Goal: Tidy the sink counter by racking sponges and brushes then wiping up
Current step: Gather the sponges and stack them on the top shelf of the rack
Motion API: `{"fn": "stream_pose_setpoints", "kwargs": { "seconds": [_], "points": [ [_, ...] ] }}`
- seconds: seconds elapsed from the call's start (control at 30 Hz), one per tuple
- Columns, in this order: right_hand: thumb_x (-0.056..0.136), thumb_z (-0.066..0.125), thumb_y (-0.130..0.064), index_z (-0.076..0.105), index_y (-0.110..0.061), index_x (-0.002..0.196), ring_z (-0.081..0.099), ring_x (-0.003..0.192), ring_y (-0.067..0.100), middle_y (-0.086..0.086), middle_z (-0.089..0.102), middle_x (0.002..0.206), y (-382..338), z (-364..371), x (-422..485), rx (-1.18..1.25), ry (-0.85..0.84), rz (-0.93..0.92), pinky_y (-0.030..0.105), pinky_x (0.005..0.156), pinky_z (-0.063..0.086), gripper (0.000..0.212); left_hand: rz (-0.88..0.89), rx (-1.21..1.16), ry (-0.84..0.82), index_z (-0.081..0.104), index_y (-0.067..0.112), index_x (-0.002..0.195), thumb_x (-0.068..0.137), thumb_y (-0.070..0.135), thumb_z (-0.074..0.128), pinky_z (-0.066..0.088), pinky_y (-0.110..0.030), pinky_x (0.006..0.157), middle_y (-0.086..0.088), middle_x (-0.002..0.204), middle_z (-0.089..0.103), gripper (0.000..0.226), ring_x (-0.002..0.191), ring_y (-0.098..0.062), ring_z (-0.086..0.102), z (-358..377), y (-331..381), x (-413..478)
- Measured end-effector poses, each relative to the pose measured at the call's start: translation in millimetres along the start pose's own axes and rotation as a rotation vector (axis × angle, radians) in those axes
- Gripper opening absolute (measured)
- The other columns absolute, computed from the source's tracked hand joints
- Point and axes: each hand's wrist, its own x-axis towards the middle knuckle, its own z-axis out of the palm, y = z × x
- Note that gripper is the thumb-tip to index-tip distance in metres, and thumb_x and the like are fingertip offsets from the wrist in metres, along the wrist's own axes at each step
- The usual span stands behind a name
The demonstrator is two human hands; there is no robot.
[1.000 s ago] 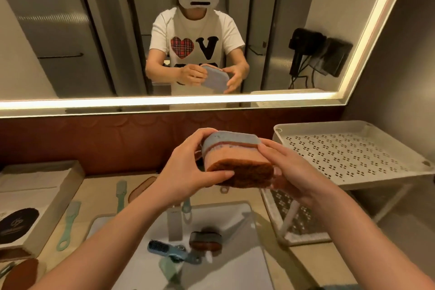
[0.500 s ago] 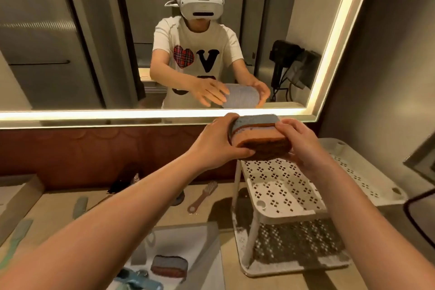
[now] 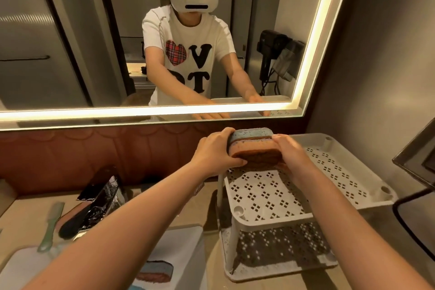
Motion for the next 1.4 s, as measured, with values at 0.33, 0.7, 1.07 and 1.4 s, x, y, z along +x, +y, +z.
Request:
{"fn": "stream_pose_setpoints", "kwargs": {
  "seconds": [0.33,0.7,1.07,1.4],
  "points": [
    [0.1,0.033,-0.033,0.028,-0.016,0.145,0.041,0.126,0.019,0.005,0.043,0.139,6.0,5.6,3.5,-0.155,-0.008,-0.044,0.029,0.103,0.035,0.048,-0.085,0.045,-0.064,0.028,0.02,0.137,0.079,0.044,0.065,0.032,-0.044,0.106,-0.001,0.137,0.045,0.074,0.129,-0.02,0.039,15.7,3.9,-1.6],
    [0.097,0.028,-0.047,0.038,-0.017,0.141,0.036,0.129,0.033,0.015,0.045,0.138,16.1,8.6,6.1,-0.559,0.132,-0.116,0.046,0.109,0.03,0.054,-0.189,0.177,-0.253,-0.01,0.011,0.147,0.087,0.051,0.05,0.006,-0.046,0.117,-0.007,0.158,0.001,0.094,0.146,-0.022,0.0,7.7,17.6,-0.1],
    [0.092,0.048,-0.035,0.061,-0.024,0.106,0.047,0.1,0.012,-0.004,0.058,0.105,-35.7,38.5,-45.0,-0.814,0.121,-0.607,0.029,0.074,0.038,0.022,0.04,-0.042,-0.112,0.042,0.017,0.137,0.095,0.039,0.043,0.028,-0.032,0.111,-0.003,0.147,0.037,0.048,0.136,-0.017,0.032,-60.0,9.9,-60.4],
    [0.091,0.051,-0.039,0.052,-0.035,0.121,0.053,0.085,-0.001,-0.014,0.057,0.098,-53.5,129.7,-102.8,-0.9,-0.396,-0.648,0.018,0.075,0.045,0.03,-0.054,0.023,-0.098,0.047,0.024,0.131,0.093,0.039,0.047,0.041,-0.022,0.099,0.009,0.128,0.054,0.041,0.115,-0.002,0.049,-124.7,-84.4,-155.9]
  ]
}}
